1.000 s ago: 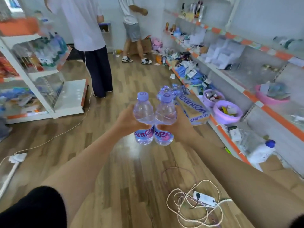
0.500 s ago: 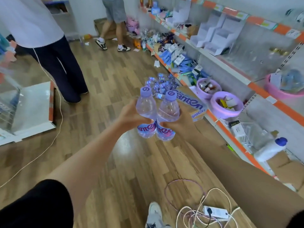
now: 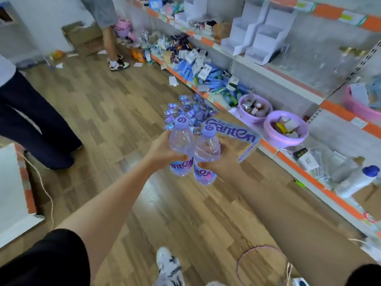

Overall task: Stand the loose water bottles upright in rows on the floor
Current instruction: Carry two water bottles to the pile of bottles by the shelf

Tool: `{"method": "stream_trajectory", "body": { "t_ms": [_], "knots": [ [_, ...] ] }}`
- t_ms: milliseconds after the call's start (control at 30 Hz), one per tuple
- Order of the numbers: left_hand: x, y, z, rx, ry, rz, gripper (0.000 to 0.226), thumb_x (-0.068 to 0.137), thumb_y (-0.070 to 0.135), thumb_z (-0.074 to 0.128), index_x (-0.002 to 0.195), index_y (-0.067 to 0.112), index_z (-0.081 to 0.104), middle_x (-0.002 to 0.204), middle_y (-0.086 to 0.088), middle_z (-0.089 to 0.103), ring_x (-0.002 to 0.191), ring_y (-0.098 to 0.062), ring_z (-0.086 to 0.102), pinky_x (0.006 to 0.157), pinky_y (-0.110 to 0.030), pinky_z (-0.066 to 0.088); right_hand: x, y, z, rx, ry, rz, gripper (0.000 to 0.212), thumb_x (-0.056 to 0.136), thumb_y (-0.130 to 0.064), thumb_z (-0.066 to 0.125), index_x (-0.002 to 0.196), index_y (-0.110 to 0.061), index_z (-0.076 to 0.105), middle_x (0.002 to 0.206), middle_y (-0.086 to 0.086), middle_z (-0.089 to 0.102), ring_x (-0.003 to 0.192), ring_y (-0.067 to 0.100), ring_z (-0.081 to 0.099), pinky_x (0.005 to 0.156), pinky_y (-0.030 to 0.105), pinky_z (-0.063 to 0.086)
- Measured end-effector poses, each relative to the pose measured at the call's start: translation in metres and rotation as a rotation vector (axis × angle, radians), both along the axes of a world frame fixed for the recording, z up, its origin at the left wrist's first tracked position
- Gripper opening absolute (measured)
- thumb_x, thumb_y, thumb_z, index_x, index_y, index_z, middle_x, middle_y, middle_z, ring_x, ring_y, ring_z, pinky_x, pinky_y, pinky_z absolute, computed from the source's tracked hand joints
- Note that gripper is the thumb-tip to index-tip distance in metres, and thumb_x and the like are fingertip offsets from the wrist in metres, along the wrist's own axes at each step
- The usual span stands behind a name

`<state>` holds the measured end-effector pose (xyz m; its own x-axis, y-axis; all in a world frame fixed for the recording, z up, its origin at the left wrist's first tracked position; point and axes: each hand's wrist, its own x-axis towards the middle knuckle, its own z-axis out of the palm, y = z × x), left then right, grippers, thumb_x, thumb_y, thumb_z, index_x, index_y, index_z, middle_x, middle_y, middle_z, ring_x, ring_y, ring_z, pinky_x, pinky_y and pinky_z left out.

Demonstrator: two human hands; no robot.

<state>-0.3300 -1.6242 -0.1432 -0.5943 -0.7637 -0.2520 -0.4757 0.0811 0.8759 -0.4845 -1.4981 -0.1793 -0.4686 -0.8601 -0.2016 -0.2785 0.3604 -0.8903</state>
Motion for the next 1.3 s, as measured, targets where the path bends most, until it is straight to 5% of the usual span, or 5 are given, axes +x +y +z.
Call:
{"method": "stream_trajectory", "body": {
  "t_ms": [333, 467, 800, 933, 1300],
  "knots": [
    [-0.061, -0.171, -0.022, -0.108, -0.147, -0.259, 0.062, 0.054, 0.026, 0.082, 0.105, 0.021, 0.048, 0.094, 0.011, 0.060, 0.092, -0.016, 0.061, 0.080, -0.035, 0.052, -0.035, -0.155, -0.046, 0.081, -0.002, -0.276, 0.072, 0.050, -0.064, 0.071, 0.104, -0.017, 0.060, 0.091, -0.005, 0.070, 0.083, 0.014, 0.069, 0.074, 0.039, 0.058],
    [-0.105, -0.234, -0.040, -0.142, -0.167, -0.343, 0.060, 0.060, 0.028, 0.084, 0.110, 0.020, 0.051, 0.099, 0.009, 0.065, 0.097, -0.015, 0.064, 0.085, -0.036, 0.054, -0.065, -0.206, -0.051, 0.086, -0.017, -0.369, 0.064, 0.057, -0.044, 0.078, 0.109, -0.019, 0.051, 0.091, -0.013, 0.061, 0.080, 0.006, 0.061, 0.069, 0.024, 0.046],
    [-0.209, -0.368, -0.083, -0.051, -0.253, -0.509, 0.066, 0.054, 0.036, 0.084, 0.112, 0.031, 0.051, 0.101, 0.014, 0.068, 0.092, -0.008, 0.066, 0.082, -0.034, 0.056, -0.135, -0.313, -0.069, 0.151, -0.094, -0.489, 0.072, 0.062, -0.029, 0.083, 0.122, -0.023, 0.043, 0.104, -0.012, 0.057, 0.101, 0.017, 0.060, 0.085, 0.031, 0.047],
    [-0.248, -0.412, -0.103, -0.045, -0.270, -0.622, 0.056, 0.060, 0.024, 0.085, 0.105, 0.027, 0.052, 0.093, 0.015, 0.064, 0.086, -0.004, 0.063, 0.071, -0.019, 0.052, -0.156, -0.350, -0.091, 0.175, -0.035, -0.503, 0.051, 0.066, -0.025, 0.080, 0.094, -0.043, 0.041, 0.119, -0.005, 0.055, 0.111, 0.022, 0.056, 0.105, 0.047, 0.038],
    [-0.345, -0.522, -0.267, -0.100, -0.264, -0.862, 0.055, 0.062, 0.022, 0.082, 0.109, 0.022, 0.054, 0.086, 0.014, 0.063, 0.083, -0.011, 0.062, 0.070, -0.023, 0.048, -0.216, -0.455, -0.241, 0.170, -0.213, -0.906, 0.071, 0.066, -0.019, 0.083, 0.123, -0.024, 0.042, 0.104, -0.009, 0.061, 0.098, 0.019, 0.062, 0.083, 0.035, 0.051]
  ]
}}
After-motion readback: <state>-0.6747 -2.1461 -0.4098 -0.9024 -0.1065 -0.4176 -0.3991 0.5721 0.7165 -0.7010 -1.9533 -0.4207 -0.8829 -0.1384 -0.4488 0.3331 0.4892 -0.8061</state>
